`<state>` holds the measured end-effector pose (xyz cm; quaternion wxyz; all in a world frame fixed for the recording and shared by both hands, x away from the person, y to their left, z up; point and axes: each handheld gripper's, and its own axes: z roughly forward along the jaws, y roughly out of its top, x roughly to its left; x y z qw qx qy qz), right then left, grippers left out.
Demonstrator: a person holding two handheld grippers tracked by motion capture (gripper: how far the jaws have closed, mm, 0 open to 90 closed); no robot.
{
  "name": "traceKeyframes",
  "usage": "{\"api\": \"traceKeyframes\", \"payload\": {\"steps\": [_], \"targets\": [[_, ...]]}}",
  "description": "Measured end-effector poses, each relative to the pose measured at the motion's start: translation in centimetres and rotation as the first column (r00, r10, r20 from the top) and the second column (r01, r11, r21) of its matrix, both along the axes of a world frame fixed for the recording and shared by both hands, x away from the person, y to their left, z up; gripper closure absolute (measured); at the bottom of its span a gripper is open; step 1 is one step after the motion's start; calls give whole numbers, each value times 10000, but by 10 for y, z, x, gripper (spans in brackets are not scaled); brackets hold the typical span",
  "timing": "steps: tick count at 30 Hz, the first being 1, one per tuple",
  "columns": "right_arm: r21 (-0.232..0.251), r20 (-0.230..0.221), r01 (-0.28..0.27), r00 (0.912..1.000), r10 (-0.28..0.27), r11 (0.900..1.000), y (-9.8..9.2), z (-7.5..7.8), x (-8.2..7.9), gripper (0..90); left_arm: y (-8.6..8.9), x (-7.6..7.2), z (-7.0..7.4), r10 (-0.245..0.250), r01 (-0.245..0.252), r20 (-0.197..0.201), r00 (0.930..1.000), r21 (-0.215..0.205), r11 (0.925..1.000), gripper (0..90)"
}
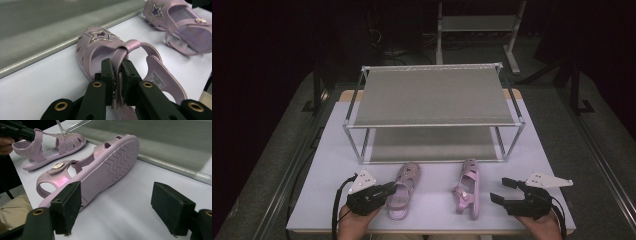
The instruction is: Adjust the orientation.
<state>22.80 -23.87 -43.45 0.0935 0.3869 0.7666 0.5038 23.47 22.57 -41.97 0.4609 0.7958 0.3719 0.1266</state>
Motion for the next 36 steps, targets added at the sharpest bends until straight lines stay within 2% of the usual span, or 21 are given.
{"api": "traceKeyframes", "payload": {"steps": [3, 6, 7, 8, 9, 12, 13, 16, 17, 20, 21, 22, 25, 26, 27, 30, 31, 36], "targets": [[30, -23, 11, 10000, -11, 10000, -1, 0, 0, 240, 3, 1, 2, 231, -229, 47, 9997, -276, 9994, 832], [49, -33, 18, 10000, -17, 10000, -1, 0, 0, 240, 6, 1, 3, 262, -262, -12, 9997, -503, 9984, 836], [57, -32, 16, 10000, -16, 10000, -1, 0, 0, 240, 8, 1, 4, 305, -313, -116, 9995, -815, 9962, 837], [57, -32, 16, 10000, -16, 10000, -1, 0, 0, 240, 8, 1, 4, 305, -313, -116, 9995, -815, 9962, 838], [65, -39, 17, 10000, -17, 10000, -1, 0, 0, 240, 8, 0, 6, 338, -355, -170, 9993, -1067, 9937, 838], [137, -82, 41, 10000, -40, 9999, -2, 0, 0, 240, 8, -2, 9, 355, -359, -52, 9994, -1245, 9916, 839], [255, -52, 98, 9999, -97, 9996, -3, 0, 0, 240, 8, -3, 12, 436, -436, -34, 9990, -1526, 9873, 839], [316, -65, 134, 9999, -132, 9994, -4, 0, 0, 240, 8, -3, 15, 519, -510, 4, 9987, -1764, 9830, 839], [357, -51, 164, 9999, -162, 9992, -4, 0, 1, 241, 9, -2, 17, 662, -630, 89, 9978, -2008, 9776, 840], [351, -49, 171, 9998, -170, 9992, -5, 0, 1, 240, 8, 0, 19, 776, -727, 141, 9969, -2185, 9731, 839], [352, -59, 174, 9998, -172, 9992, -5, 0, 1, 240, 7, 2, 21, 891, -825, 165, 9959, -2406, 9671, 839], [352, -59, 174, 9998, -172, 9992, -5, 0, 1, 240, 7, 2, 21, 891, -825, 165, 9959, -2406, 9671, 839], [370, -71, 166, 9998, -163, 9992, -5, 0, 2, 240, 4, 5, 22, 1132, -1006, 322, 9931, -2669, 9585, 839], [369, -70, 160, 9999, -157, 9992, -5, 0, 2, 241, 4, 5, 22, 1132, -1006, 322, 9931, -2669, 9585, 839], [357, -78, 145, 9999, -142, 9993, -5, 0, 2, 240, 2, 6, 22, 1280, -1141, 307, 9913, -2852, 9517, 839], [361, -74, 143, 9999, -140, 9992, -5, 0, 2, 241, 1, 8, 21, 1403, -1257, 297, 9897, -2906, 9486, 839], [388, -57, 157, 9999, -155, 9991, -5, 0, 1, 241, -2, 11, 20, 1538, -1384, 290, 9877, -2975, 9446, 839], [430, -45, 176, 9998, -174, 9989, -6, 0, 2, 241, -6, 17, 17, 1828, -1641, 380, 9824, -2916, 9424, 839]]}}
